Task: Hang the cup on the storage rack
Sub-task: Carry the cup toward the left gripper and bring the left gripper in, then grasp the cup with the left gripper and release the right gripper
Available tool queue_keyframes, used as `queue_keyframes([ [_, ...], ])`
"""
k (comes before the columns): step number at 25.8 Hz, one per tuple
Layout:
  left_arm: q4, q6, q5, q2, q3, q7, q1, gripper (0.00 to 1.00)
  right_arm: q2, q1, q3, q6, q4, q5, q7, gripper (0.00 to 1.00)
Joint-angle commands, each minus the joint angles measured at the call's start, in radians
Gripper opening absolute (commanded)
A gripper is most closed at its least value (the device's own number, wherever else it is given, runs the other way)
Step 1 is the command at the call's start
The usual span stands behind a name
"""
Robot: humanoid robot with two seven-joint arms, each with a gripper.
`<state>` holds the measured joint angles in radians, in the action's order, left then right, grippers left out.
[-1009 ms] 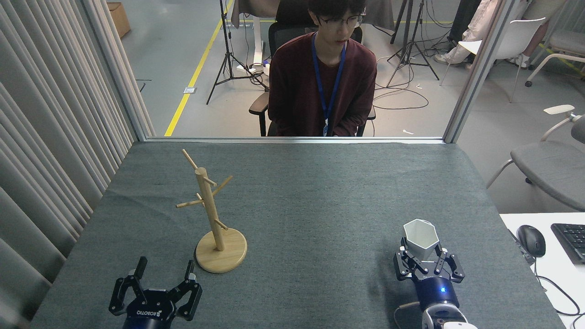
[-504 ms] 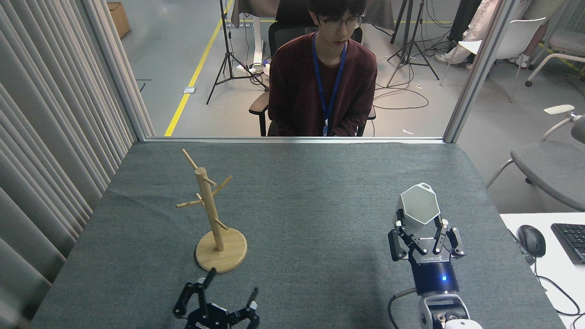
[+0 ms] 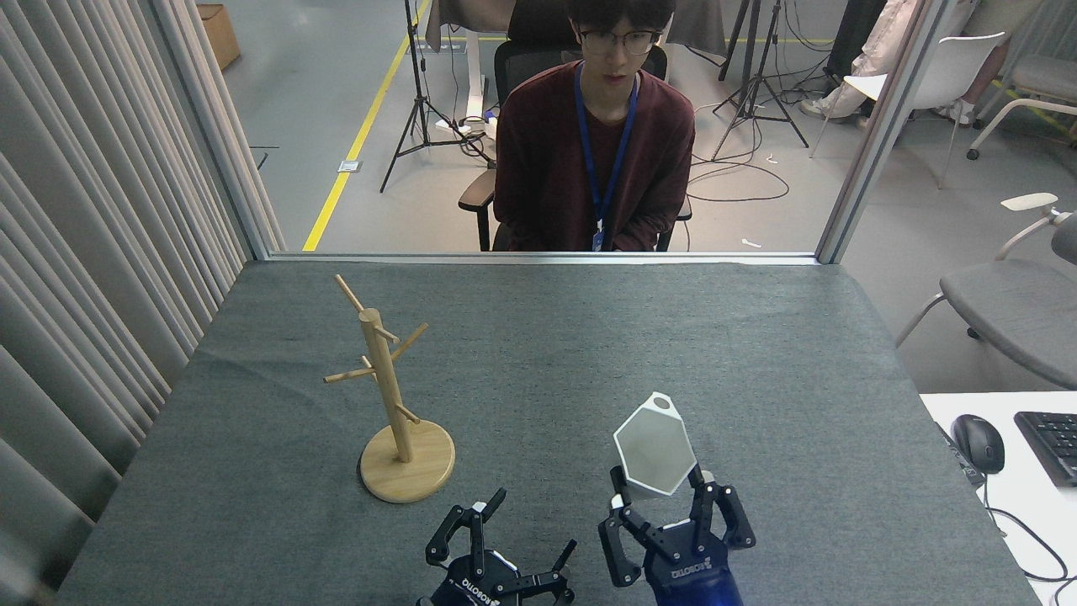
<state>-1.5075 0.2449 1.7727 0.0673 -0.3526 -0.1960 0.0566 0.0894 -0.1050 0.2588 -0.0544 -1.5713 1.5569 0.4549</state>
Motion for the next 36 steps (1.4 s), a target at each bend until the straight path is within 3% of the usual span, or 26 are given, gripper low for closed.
queue_keyframes([
  [1,0.004,0.000,0.001,0.011,-0.003,0.001,-0.011,0.99,-0.034,-0.027,0.037,0.001,-0.010,0.054,0.008,0.62],
  [8,-0.003,0.002,0.008,0.016,-0.008,0.001,-0.004,0.99,-0.083,-0.036,0.070,0.005,-0.009,0.114,0.008,0.63],
  [24,-0.010,0.000,0.008,0.016,-0.014,0.000,-0.007,0.99,-0.102,-0.067,0.126,0.011,-0.004,0.127,0.008,0.64],
  [36,-0.020,0.000,0.008,0.016,-0.014,-0.016,-0.007,0.99,-0.111,-0.117,0.148,0.013,0.004,0.173,0.008,0.64],
])
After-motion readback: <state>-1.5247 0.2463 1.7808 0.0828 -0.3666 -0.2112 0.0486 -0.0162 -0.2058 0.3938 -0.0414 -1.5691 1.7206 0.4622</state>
